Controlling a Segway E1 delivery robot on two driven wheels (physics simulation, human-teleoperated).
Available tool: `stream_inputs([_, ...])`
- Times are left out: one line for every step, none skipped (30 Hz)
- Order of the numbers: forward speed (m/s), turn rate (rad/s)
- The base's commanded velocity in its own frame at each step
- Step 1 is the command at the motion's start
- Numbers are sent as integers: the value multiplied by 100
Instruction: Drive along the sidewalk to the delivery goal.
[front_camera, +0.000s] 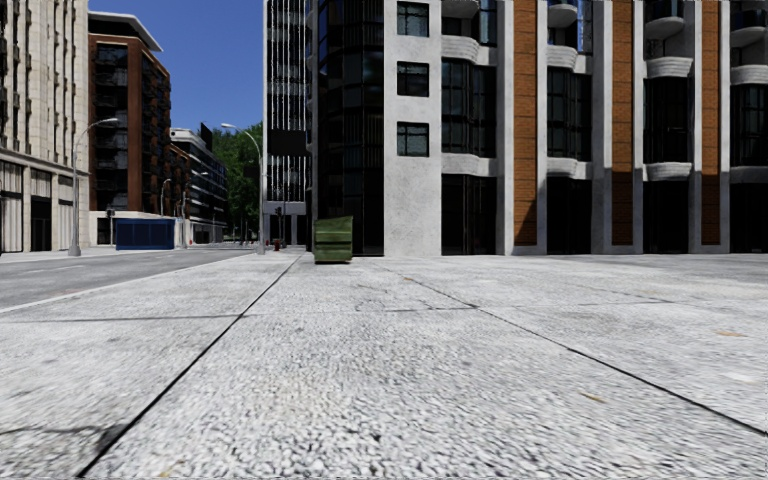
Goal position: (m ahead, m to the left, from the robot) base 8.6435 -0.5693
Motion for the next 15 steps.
stream_inputs([200,0])
stream_inputs([200,0])
stream_inputs([200,0])
stream_inputs([200,0])
stream_inputs([200,0])
stream_inputs([200,0])
stream_inputs([200,0])
stream_inputs([200,0])
stream_inputs([200,0])
stream_inputs([200,0])
stream_inputs([200,0])
stream_inputs([200,0])
stream_inputs([200,0])
stream_inputs([200,0])
stream_inputs([200,0])
